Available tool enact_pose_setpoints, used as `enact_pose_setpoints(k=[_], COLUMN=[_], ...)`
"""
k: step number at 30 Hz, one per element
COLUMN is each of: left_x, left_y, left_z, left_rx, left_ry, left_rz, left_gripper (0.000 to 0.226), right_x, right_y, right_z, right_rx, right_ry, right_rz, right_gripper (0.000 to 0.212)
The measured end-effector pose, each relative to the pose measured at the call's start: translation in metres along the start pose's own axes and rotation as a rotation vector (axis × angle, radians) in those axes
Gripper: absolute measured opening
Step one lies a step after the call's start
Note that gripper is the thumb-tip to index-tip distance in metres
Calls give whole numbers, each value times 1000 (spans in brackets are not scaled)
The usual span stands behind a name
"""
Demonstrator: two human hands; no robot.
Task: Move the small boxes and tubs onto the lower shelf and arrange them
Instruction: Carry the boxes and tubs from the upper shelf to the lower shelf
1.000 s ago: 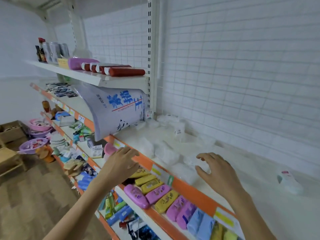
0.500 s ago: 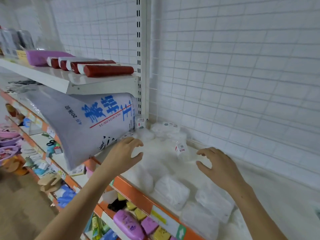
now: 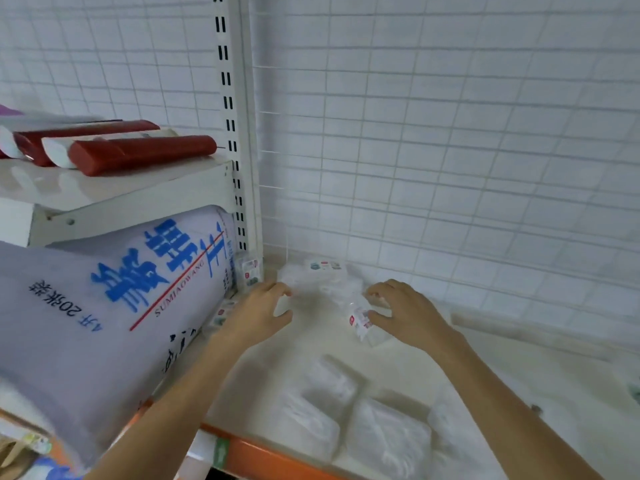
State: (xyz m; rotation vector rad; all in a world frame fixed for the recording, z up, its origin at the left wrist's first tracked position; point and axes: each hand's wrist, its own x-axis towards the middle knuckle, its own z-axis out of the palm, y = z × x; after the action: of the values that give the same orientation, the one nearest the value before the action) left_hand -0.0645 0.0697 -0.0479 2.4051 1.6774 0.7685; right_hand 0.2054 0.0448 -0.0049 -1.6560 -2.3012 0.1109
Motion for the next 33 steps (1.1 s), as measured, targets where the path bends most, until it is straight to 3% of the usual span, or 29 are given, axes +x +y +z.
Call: enact_pose_setpoints(k=[6, 9, 12, 23, 33], left_x=[48, 65, 70, 42, 15], left_y=[-10, -17, -28, -27, -9], left_z=[12, 24, 37, 27, 20], left_rx=[-19, 57, 98, 0, -79], left_ry=[-130, -240, -299, -123, -115], left_rz=[-96, -124, -136, 51, 49], left_gripper=[80, 90, 89, 57, 54], right_x=[65, 85, 90, 64, 27], right_y=[-22, -24, -22, -3, 0], right_z=[21, 35, 51, 48, 29], right_rx=[58, 57, 136, 196, 331], right_ry=[-96, -122, -140, -57, -85], right_rz=[36, 87, 113, 22, 3], right_gripper=[62, 66, 65, 53, 46])
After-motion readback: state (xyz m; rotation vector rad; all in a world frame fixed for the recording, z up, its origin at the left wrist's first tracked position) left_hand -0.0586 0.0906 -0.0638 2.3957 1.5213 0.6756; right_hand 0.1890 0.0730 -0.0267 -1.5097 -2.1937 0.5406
